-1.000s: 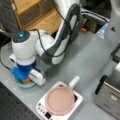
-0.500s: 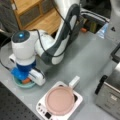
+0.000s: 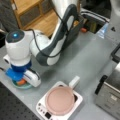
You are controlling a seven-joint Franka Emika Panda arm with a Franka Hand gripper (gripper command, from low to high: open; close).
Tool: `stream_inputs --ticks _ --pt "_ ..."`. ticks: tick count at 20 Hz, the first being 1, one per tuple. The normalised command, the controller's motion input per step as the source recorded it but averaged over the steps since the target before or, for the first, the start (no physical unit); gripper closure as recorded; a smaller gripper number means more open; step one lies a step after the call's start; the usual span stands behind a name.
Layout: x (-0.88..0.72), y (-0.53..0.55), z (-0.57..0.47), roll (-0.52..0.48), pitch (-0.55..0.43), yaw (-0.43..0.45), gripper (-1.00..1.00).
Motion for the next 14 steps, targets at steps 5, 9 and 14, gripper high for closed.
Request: stream_inputs --ticks 5,9,14 --pt "0.36 0.00 0.32 0.124 0.253 -0.010 1.00" --pt "0.30 0.09 0.29 0.094 0.235 -0.050 1.00" --pt "0.24 0.24 0.26 0.073 0.201 -0.087 1.00"
